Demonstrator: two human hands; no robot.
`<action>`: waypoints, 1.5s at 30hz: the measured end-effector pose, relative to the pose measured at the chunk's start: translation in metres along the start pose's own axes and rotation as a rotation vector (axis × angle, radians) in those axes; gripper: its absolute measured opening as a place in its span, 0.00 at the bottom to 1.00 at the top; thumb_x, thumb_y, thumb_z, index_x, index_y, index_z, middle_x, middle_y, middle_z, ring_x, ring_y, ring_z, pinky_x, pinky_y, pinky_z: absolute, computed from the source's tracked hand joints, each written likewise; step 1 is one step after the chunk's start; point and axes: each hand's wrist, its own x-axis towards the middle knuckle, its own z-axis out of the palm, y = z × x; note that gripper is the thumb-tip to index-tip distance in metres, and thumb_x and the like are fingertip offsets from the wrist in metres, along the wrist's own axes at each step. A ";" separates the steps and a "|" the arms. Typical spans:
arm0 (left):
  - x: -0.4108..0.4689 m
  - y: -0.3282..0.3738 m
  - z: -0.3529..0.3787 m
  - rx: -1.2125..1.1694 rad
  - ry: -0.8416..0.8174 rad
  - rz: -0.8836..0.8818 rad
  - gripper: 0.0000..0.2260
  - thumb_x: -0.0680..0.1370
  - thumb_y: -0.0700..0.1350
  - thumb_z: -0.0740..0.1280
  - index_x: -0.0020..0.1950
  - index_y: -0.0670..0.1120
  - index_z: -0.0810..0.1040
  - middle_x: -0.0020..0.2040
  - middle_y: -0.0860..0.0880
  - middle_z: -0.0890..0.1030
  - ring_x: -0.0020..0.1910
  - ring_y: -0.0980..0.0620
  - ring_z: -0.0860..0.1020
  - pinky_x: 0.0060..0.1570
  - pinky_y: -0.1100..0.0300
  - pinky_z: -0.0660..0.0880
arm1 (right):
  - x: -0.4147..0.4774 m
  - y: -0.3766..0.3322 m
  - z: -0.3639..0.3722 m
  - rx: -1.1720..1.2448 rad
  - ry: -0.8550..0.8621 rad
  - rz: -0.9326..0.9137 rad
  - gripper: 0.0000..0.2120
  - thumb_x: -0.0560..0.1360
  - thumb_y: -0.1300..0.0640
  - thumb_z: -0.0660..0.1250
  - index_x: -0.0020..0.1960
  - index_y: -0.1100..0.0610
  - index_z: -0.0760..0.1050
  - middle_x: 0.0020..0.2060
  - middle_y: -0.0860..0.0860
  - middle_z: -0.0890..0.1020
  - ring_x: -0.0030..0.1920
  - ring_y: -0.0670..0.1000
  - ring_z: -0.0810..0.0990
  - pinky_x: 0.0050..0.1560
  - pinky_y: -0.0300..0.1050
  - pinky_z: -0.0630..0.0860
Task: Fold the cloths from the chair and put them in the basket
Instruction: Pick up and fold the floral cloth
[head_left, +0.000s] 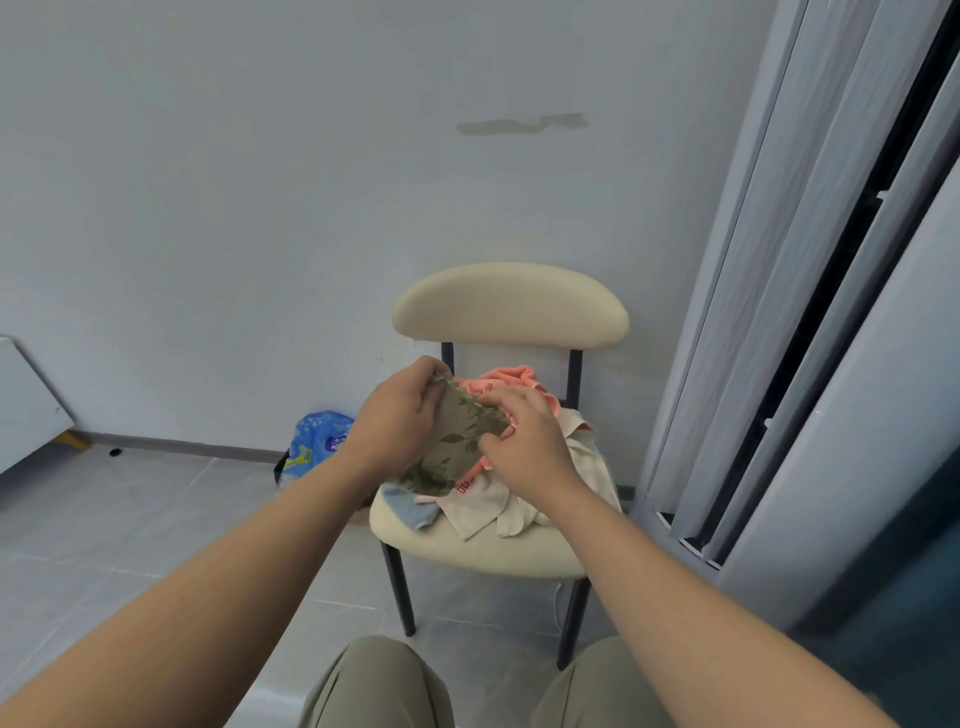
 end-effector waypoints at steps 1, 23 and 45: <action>0.001 0.001 -0.001 0.000 0.001 0.018 0.07 0.85 0.44 0.59 0.59 0.48 0.76 0.50 0.50 0.81 0.49 0.49 0.77 0.49 0.54 0.72 | 0.000 0.000 0.000 -0.007 -0.004 -0.008 0.20 0.72 0.62 0.68 0.61 0.48 0.79 0.65 0.45 0.72 0.63 0.41 0.67 0.64 0.38 0.67; -0.002 0.006 -0.020 -0.035 0.022 0.117 0.08 0.84 0.42 0.61 0.60 0.48 0.78 0.51 0.53 0.79 0.50 0.53 0.74 0.47 0.60 0.66 | 0.004 0.010 -0.012 -0.070 0.022 -0.007 0.17 0.70 0.45 0.77 0.49 0.44 0.71 0.56 0.44 0.74 0.59 0.49 0.76 0.58 0.50 0.77; 0.002 -0.004 -0.014 -0.105 0.171 0.042 0.08 0.85 0.43 0.60 0.58 0.49 0.78 0.49 0.53 0.81 0.50 0.51 0.77 0.50 0.54 0.73 | -0.012 0.000 0.001 -0.385 0.039 -0.670 0.12 0.74 0.43 0.75 0.39 0.50 0.85 0.62 0.50 0.78 0.55 0.53 0.76 0.51 0.54 0.74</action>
